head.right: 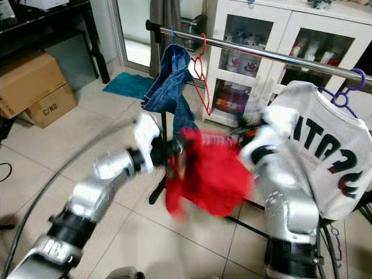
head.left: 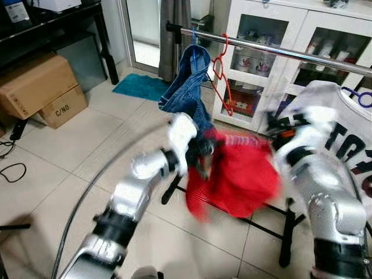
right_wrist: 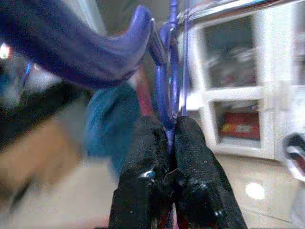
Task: Hang hanger
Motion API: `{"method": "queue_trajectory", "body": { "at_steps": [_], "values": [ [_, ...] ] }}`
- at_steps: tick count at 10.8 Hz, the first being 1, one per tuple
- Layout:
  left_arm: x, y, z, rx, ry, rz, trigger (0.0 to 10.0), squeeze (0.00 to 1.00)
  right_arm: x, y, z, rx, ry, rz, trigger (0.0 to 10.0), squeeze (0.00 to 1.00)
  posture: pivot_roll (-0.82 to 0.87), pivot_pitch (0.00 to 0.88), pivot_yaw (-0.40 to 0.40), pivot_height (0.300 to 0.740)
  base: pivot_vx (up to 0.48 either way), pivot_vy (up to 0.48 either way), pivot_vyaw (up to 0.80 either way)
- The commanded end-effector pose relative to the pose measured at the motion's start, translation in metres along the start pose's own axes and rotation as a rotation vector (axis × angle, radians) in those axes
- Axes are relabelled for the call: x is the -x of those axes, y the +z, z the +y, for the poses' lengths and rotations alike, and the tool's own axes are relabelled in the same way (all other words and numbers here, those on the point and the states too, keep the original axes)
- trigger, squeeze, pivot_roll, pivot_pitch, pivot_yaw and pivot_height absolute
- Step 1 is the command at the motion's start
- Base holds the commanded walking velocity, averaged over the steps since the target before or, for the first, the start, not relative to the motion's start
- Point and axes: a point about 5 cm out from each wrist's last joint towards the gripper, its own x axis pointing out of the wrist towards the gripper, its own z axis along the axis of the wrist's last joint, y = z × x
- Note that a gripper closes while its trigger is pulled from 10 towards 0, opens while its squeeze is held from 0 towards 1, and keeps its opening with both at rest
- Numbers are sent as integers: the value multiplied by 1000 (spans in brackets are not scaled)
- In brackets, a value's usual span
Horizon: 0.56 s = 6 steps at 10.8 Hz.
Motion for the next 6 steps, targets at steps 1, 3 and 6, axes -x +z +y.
{"method": "queue_trajectory", "body": {
  "at_steps": [1, 3, 6],
  "values": [
    [5, 3, -1, -31, -22, 24, 0, 0, -1, 13, -15, -115, -90, -107, 0, 0, 12, 0, 18, 740, 0, 0, 0],
    [17, 6, -6, -5, -53, 7, 0, 0, 0, 17, -30, -285, -130, -191, 0, 0, 22, 0, 18, 740, 0, 0, 0],
    [47, -6, 29, 28, 290, 48, 0, 0, 28, -23, -22, 240, 22, 130, 10000, 0, 30, 0, 15, 740, 0, 0, 0]
  ]
}}
